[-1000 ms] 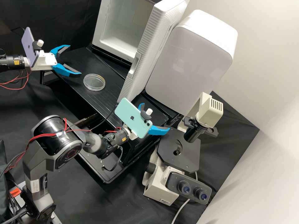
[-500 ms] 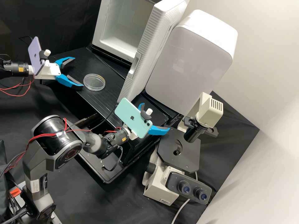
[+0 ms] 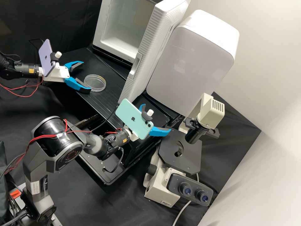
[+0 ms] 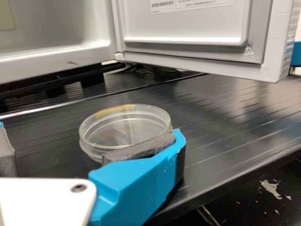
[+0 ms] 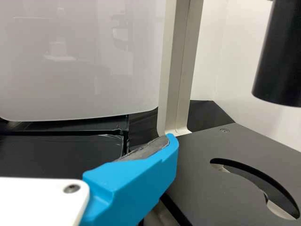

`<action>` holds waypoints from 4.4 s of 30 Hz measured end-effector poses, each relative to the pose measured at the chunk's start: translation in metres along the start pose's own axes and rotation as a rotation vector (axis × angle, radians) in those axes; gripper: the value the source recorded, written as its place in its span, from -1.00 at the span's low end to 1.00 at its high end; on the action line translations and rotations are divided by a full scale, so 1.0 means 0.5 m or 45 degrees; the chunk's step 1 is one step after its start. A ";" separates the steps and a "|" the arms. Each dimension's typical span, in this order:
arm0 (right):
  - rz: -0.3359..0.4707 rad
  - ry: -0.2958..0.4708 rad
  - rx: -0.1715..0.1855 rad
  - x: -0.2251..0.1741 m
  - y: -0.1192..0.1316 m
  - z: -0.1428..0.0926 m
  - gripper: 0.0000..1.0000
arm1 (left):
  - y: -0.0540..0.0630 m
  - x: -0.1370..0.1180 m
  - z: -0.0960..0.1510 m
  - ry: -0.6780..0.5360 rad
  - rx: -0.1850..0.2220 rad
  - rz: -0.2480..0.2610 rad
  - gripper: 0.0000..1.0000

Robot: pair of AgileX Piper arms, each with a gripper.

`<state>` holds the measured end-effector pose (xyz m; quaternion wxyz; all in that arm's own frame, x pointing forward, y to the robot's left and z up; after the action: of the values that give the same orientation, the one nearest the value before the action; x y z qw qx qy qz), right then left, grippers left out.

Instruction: Place the petri dish in the incubator

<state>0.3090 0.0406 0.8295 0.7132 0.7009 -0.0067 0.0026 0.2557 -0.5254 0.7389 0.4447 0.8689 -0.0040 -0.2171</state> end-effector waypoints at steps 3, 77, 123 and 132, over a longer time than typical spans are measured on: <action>0.000 0.000 0.000 0.000 0.000 0.000 1.00 | 0.004 0.015 0.001 -0.004 -0.016 -0.013 1.00; 0.000 0.000 0.000 0.000 0.000 0.000 1.00 | 0.003 0.050 0.018 -0.044 -0.117 -0.100 -1.00; 0.000 0.000 0.000 0.000 0.000 0.000 1.00 | 0.003 0.050 0.017 -0.037 -0.125 -0.099 -1.00; 0.000 0.000 0.000 0.000 0.000 0.000 1.00 | 0.004 0.050 0.016 -0.026 -0.139 -0.090 -1.00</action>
<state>0.3090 0.0406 0.8295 0.7132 0.7009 -0.0067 0.0026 0.2758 -0.5378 0.7273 0.4834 0.8408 0.0342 -0.2414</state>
